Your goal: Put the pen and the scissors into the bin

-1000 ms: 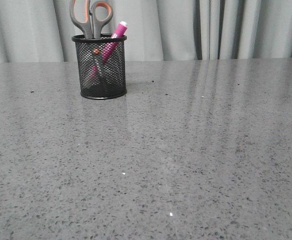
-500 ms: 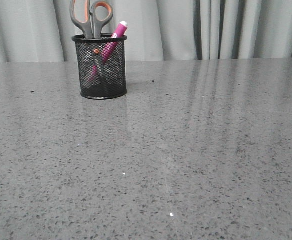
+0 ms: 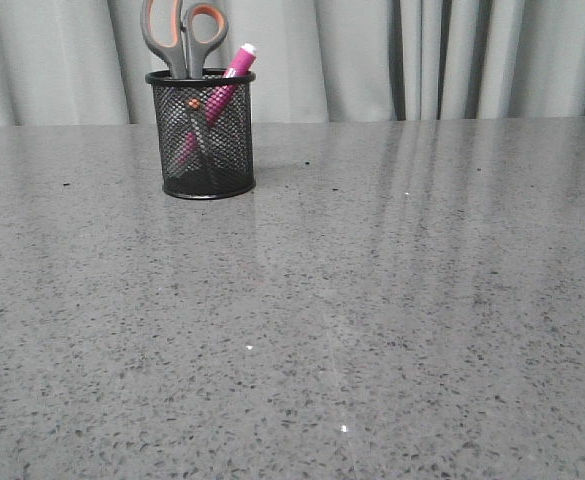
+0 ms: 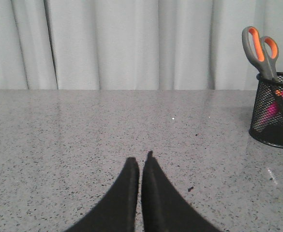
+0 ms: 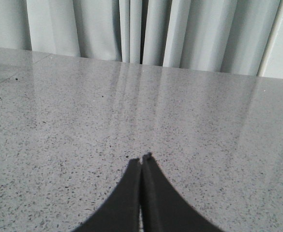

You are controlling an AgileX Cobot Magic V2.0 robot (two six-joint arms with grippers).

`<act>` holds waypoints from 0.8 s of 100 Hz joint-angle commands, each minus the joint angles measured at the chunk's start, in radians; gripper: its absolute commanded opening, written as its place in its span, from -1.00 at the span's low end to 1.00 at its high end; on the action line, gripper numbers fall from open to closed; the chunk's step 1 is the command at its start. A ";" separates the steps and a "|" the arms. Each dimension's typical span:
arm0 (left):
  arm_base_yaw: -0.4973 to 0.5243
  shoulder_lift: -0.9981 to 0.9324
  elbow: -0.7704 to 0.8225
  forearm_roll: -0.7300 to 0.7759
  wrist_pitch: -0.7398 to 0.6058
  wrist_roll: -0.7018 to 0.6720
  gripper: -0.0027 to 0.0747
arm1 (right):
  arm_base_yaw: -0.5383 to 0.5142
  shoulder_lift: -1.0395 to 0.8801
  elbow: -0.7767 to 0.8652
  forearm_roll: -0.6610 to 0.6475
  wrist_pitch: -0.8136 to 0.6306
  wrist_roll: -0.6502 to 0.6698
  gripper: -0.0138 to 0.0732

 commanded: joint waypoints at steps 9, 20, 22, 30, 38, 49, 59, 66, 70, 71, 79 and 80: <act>0.002 -0.032 0.044 -0.010 -0.077 -0.009 -0.98 | 0.036 -0.020 0.015 -0.013 -0.036 0.004 -0.85; 0.002 -0.032 0.044 -0.010 -0.077 -0.009 -0.98 | 0.048 -0.020 0.015 -0.025 -0.028 0.004 -0.85; 0.002 -0.032 0.044 -0.010 -0.077 -0.009 -0.98 | 0.048 -0.020 0.015 -0.025 -0.028 0.004 -0.85; 0.002 -0.032 0.044 -0.010 -0.077 -0.009 -0.98 | 0.048 -0.020 0.015 -0.025 -0.028 0.004 -0.85; 0.002 -0.032 0.044 -0.010 -0.077 -0.009 -0.98 | 0.048 -0.020 0.015 -0.025 -0.028 0.004 -0.85; 0.002 -0.032 0.044 -0.010 -0.077 -0.009 -0.98 | 0.048 -0.020 0.015 -0.025 -0.028 0.004 -0.85; 0.002 -0.032 0.044 -0.010 -0.077 -0.009 -0.98 | 0.048 -0.020 0.015 -0.025 -0.028 0.004 -0.85; 0.002 -0.032 0.044 -0.010 -0.077 -0.009 -0.98 | 0.048 -0.020 0.015 -0.025 -0.028 0.004 -0.85; 0.002 -0.032 0.044 -0.010 -0.077 -0.009 -0.98 | 0.048 -0.020 0.015 -0.025 -0.028 0.004 -0.85; 0.002 -0.032 0.044 -0.010 -0.077 -0.009 -0.98 | 0.048 -0.020 0.015 -0.025 -0.028 0.004 -0.85; 0.002 -0.032 0.044 -0.010 -0.077 -0.009 -0.98 | 0.048 -0.020 0.015 -0.025 -0.028 0.004 -0.85; 0.002 -0.032 0.044 -0.010 -0.077 -0.009 -0.98 | 0.048 -0.020 0.015 -0.025 -0.028 0.004 -0.85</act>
